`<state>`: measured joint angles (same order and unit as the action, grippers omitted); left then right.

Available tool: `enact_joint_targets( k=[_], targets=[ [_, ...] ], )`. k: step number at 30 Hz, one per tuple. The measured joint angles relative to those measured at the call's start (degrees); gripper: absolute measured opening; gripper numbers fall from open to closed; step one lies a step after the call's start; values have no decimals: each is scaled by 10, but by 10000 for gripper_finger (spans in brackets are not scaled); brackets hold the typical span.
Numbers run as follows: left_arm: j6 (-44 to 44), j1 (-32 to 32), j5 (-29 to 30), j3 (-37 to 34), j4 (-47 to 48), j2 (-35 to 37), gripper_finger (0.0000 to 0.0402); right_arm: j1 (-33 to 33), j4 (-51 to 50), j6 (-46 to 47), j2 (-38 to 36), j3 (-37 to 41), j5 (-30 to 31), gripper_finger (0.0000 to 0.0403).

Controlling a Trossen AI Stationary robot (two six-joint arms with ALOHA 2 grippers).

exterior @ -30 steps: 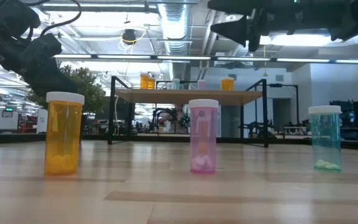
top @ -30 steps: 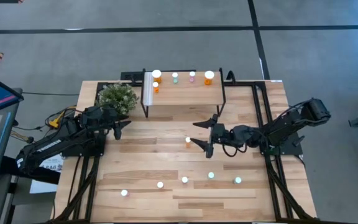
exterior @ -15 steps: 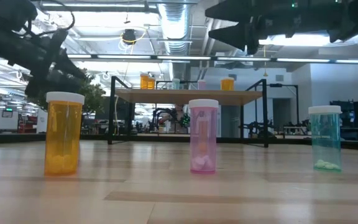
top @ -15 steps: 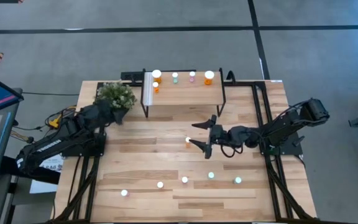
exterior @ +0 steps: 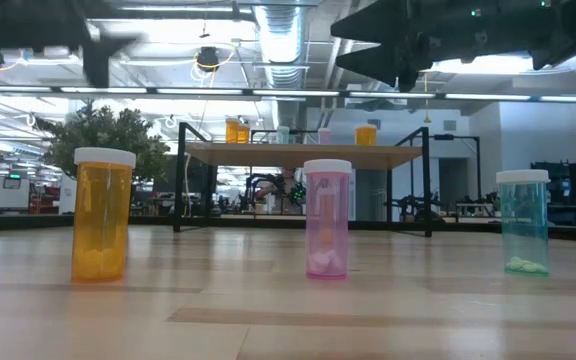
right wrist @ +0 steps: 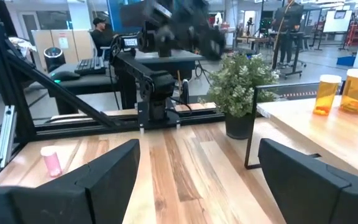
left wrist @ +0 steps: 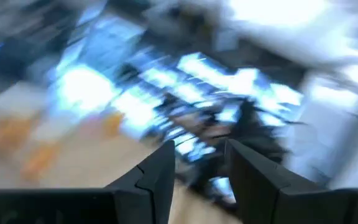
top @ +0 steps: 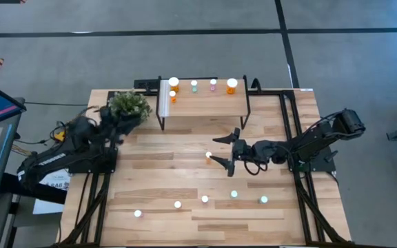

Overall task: Pick and place medicine bottles onto shelf by color
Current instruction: Put the small top orange pill bottle on the shelf

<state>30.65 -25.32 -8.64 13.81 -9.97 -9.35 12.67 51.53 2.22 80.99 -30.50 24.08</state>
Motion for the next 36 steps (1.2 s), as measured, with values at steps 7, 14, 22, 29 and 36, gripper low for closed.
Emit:
enact_joint_targets(
  k=[7,14,22,29,36],
  targets=[
    [-74,90,-65,4,-75,-32,130,18,-7,-58,-31,0,0,351],
    [-143,185,-10,34,-138,-179,130,31,-115,-72,-130,0,12,348],
    [-255,262,-10,136,-120,-373,130,50,-243,-63,-222,0,14,352],
    [-212,269,-10,175,-159,-511,130,95,-280,-69,-270,0,15,348],
    [-160,269,5,192,-183,-632,130,117,-296,-67,-283,0,41,352]
  ],
)
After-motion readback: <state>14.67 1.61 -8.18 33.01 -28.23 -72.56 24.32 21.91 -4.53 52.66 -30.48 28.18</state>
